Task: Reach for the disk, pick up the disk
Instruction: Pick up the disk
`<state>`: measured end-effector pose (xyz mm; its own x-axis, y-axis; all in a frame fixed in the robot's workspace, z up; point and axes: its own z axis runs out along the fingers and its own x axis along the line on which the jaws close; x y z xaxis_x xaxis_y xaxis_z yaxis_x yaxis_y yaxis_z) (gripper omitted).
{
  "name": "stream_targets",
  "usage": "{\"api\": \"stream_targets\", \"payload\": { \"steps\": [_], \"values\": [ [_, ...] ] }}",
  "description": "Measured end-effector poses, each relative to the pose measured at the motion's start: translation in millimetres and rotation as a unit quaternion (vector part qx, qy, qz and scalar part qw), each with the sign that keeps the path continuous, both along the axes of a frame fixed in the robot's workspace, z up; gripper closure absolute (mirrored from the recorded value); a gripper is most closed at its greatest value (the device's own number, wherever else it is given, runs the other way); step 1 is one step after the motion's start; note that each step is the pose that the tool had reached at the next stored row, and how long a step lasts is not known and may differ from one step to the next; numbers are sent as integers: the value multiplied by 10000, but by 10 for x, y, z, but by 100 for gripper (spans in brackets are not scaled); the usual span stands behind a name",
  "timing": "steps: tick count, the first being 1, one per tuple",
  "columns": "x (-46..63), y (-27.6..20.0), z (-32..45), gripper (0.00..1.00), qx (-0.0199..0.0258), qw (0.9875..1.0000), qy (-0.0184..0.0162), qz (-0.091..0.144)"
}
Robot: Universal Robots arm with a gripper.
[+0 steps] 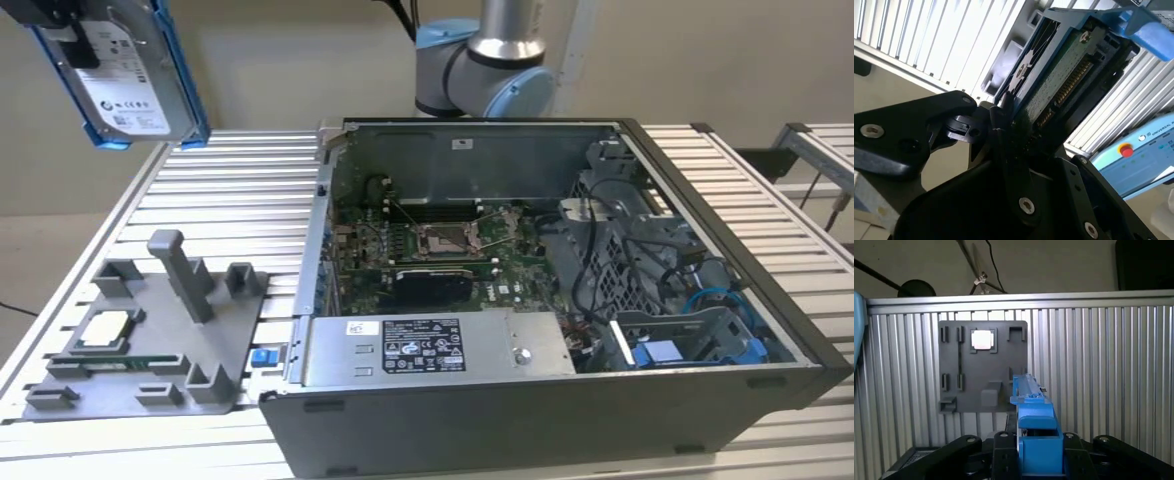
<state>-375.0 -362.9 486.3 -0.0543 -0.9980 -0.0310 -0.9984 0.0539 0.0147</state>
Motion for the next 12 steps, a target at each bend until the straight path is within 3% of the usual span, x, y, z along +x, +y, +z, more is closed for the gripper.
{"api": "stream_targets", "payload": {
  "steps": [12],
  "values": [
    [358, 0, 0, 100, 0, 10000, 0, 0]
  ]
}}
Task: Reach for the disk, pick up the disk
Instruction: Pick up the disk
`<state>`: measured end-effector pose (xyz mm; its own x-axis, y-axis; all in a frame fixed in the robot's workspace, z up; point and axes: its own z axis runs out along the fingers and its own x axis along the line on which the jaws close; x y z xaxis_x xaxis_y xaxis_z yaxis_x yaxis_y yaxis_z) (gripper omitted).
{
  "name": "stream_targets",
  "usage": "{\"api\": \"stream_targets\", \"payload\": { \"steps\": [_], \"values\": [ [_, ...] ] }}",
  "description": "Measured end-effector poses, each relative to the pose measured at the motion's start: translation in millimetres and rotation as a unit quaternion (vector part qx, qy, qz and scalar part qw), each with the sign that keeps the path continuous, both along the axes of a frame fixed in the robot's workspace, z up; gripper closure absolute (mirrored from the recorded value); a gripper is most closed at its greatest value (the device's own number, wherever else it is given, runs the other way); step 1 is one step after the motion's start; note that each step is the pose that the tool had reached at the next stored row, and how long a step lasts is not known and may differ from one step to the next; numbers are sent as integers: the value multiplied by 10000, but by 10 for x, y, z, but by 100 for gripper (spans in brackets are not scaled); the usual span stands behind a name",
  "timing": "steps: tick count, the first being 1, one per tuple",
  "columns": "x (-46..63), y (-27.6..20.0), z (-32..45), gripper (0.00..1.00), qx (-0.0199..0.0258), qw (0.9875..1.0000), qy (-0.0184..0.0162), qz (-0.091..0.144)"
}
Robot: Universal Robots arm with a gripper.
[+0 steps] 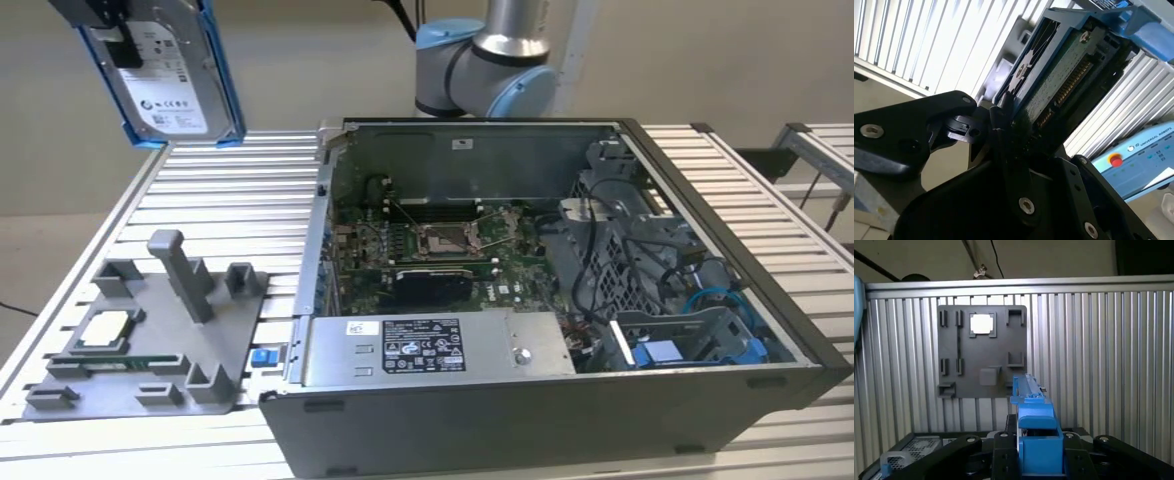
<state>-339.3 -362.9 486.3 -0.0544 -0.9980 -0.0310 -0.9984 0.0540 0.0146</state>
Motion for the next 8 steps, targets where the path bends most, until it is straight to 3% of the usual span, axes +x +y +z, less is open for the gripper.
{"api": "stream_targets", "payload": {
  "steps": [8],
  "values": [
    [238, 0, 0, 100, 0, 10000, 0, 0]
  ]
}}
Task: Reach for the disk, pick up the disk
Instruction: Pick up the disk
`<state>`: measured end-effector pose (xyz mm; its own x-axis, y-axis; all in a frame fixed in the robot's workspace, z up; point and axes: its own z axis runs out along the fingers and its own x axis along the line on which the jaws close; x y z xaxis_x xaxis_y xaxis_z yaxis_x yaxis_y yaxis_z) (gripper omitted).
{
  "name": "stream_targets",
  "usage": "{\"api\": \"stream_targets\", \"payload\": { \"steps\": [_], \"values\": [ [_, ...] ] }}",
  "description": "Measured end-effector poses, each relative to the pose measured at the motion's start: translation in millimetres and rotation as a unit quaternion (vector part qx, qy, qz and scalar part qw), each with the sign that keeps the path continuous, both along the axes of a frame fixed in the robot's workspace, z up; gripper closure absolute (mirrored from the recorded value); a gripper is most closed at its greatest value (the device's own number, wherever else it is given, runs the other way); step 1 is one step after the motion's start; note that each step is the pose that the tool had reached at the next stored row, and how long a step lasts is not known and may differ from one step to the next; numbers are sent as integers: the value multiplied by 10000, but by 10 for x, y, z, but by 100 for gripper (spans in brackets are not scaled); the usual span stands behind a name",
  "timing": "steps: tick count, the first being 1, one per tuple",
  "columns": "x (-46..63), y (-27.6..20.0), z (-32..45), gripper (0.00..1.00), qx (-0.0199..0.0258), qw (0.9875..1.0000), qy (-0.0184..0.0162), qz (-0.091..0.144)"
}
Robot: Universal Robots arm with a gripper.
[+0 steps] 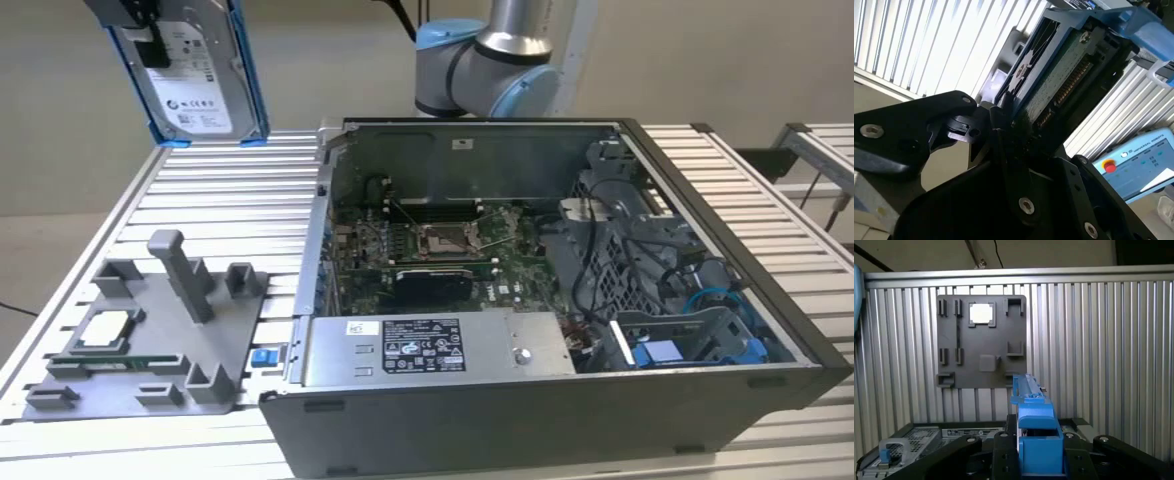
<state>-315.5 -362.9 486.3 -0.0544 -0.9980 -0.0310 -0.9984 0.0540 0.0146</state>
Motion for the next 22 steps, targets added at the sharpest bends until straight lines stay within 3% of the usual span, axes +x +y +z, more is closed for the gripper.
{"api": "stream_targets", "payload": {
  "steps": [22],
  "values": [
    [611, 0, 0, 100, 0, 10000, 0, 0]
  ]
}}
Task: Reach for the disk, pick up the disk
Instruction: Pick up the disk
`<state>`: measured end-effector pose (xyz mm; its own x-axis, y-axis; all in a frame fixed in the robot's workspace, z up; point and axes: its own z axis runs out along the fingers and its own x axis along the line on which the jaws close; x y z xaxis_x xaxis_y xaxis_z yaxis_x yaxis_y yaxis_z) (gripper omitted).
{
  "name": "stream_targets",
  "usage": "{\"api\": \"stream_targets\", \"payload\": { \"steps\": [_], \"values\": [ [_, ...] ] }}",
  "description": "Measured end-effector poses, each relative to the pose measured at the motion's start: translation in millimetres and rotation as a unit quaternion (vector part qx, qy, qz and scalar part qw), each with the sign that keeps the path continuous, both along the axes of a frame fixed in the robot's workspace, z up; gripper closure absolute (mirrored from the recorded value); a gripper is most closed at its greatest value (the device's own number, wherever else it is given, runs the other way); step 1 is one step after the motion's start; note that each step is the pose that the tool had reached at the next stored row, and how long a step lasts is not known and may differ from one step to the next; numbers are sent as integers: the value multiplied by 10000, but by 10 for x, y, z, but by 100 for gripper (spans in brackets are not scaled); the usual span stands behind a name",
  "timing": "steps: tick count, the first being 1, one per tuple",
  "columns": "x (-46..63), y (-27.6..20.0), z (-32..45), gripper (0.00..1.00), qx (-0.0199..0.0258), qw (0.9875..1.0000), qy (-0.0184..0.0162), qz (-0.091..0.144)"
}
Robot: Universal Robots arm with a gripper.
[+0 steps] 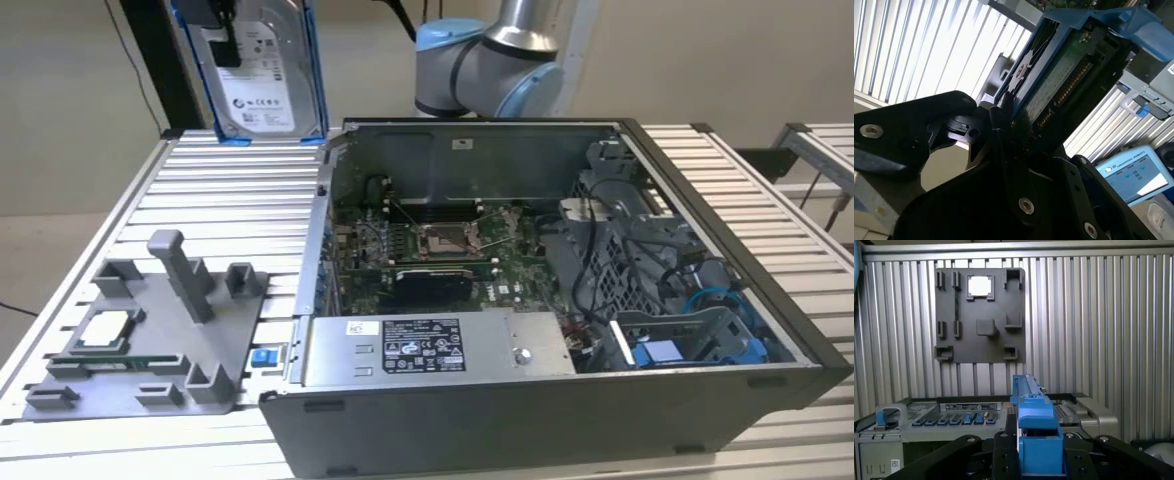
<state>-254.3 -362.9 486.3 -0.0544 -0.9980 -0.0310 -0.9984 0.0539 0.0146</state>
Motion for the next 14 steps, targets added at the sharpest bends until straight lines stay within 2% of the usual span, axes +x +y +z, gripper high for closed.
{"api": "stream_targets", "payload": {
  "steps": [14],
  "values": [
    [368, 0, 0, 100, 0, 10000, 0, 0]
  ]
}}
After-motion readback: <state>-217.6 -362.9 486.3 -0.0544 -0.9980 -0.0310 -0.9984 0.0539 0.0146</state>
